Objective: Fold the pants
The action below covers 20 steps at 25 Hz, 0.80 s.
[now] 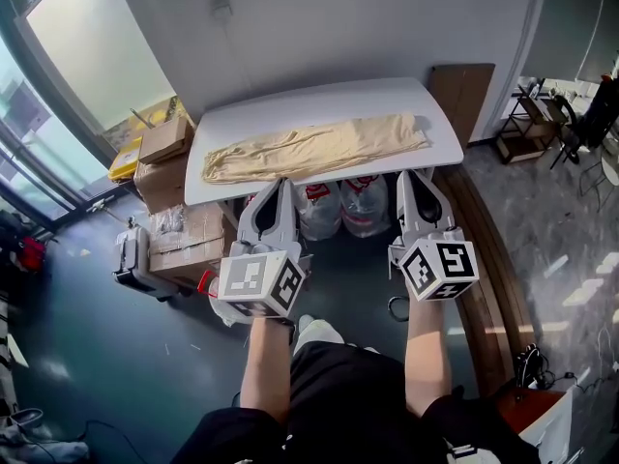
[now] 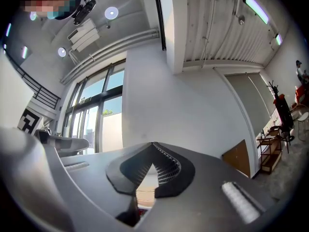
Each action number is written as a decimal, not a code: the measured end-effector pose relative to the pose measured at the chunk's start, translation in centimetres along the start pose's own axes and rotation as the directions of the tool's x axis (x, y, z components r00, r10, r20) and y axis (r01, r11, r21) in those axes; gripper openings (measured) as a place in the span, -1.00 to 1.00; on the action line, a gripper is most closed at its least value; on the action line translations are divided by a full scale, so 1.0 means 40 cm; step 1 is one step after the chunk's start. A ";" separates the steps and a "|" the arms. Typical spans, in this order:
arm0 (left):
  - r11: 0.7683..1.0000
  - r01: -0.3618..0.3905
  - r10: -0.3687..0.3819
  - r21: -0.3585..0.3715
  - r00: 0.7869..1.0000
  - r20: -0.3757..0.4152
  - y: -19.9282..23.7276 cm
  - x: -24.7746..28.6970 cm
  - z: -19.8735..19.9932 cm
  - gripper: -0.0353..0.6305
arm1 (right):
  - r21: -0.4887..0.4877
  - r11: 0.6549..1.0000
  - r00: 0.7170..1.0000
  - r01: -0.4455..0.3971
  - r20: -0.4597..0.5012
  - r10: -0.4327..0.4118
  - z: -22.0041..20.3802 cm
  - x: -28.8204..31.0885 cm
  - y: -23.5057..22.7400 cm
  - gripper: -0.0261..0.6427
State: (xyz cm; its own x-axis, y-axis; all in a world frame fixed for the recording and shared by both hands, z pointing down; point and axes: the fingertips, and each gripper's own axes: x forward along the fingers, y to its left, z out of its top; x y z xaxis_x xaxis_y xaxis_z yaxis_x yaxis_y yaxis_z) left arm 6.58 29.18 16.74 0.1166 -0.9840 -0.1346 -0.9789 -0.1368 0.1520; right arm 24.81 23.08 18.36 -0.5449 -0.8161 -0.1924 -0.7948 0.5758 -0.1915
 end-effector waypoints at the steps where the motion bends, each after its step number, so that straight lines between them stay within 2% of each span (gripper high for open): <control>1: 1.000 0.003 -0.003 0.000 1.000 -0.001 0.000 0.008 -0.001 -0.88 | -0.001 1.000 1.000 0.000 0.001 0.000 0.000 0.003 -0.004 -0.90; 5: 1.000 0.028 -0.028 0.008 1.000 -0.012 -0.003 0.049 -0.019 -0.88 | -0.005 1.000 1.000 0.008 0.001 -0.008 -0.008 0.025 -0.022 -0.90; 10: 0.999 0.034 -0.034 0.000 0.999 -0.009 0.052 0.124 -0.037 -0.88 | -0.047 0.999 0.999 -0.020 -0.028 0.019 -0.037 0.109 -0.022 -0.90; 14: 1.000 0.013 -0.013 -0.027 1.000 -0.021 0.136 0.197 -0.053 -0.88 | -0.060 0.997 0.997 -0.054 -0.065 0.050 -0.070 0.204 -0.008 -0.90; 20: 0.997 -0.047 0.043 -0.067 0.998 -0.054 0.303 0.309 -0.100 -0.88 | -0.069 0.998 0.996 -0.007 -0.084 0.001 -0.140 0.382 -0.022 -0.90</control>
State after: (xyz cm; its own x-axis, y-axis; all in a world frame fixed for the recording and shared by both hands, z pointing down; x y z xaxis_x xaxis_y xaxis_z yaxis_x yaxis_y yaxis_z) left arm -3.20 14.91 20.82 0.0833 -0.9937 -0.0749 -0.9698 -0.0982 0.2231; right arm 15.70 9.82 20.96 -0.5662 -0.8168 -0.1108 -0.8077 0.5766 -0.1231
